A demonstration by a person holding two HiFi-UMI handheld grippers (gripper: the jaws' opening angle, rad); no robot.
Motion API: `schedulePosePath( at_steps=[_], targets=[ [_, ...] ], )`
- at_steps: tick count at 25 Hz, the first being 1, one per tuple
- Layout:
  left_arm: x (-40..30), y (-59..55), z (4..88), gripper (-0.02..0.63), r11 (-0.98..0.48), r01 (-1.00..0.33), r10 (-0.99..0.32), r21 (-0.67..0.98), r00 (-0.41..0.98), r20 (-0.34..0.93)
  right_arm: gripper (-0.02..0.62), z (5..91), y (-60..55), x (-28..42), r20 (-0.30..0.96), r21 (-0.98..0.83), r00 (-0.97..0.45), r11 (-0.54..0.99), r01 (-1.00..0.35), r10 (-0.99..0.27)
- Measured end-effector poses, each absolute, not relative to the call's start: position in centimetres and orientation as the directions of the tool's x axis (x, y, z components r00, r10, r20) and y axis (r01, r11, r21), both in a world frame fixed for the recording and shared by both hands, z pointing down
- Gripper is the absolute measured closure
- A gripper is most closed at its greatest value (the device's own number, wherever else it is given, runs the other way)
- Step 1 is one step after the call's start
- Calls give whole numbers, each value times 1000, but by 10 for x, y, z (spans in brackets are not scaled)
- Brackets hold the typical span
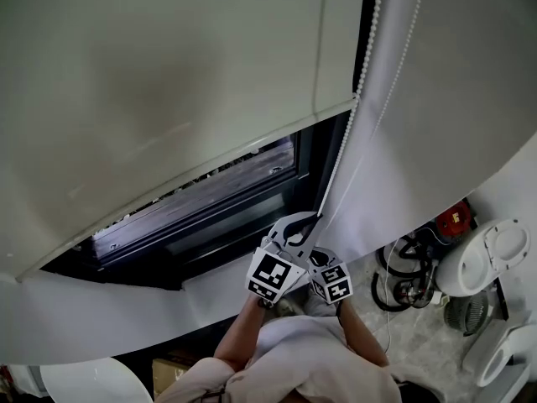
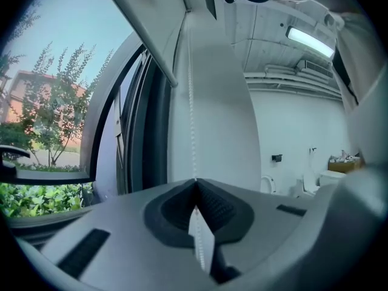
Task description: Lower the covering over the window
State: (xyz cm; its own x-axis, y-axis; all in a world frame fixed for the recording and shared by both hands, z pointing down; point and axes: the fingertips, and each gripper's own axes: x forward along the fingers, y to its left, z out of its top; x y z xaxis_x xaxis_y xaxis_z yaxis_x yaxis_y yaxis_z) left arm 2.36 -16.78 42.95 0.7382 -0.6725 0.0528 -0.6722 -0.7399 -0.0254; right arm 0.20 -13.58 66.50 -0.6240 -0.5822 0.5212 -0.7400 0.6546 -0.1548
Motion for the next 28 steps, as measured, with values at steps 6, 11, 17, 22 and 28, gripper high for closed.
schedulePosePath(
  at_steps=[6,11,17,22,28],
  targets=[
    [20,-166,457,592,-738,-675,-672,-3,734,95,598,692,-128,4,574,-164,-606,647,-744,-551],
    [18,-162,475,592,-737,-675,-669,15,733,126,598,707,-119,7,611,-174,-594,643,-746,-523],
    [18,-157,479,592,-735,-678,-670,21,731,129,591,708,-113,6,612,-150,-605,676,-721,-510],
    [17,-156,480,592,-732,-682,-675,20,728,119,485,685,-111,7,566,-140,-622,680,-719,-541],
    [16,-158,479,592,-725,-688,-682,24,722,112,478,616,-123,22,467,-90,-613,655,-750,-638]
  ],
)
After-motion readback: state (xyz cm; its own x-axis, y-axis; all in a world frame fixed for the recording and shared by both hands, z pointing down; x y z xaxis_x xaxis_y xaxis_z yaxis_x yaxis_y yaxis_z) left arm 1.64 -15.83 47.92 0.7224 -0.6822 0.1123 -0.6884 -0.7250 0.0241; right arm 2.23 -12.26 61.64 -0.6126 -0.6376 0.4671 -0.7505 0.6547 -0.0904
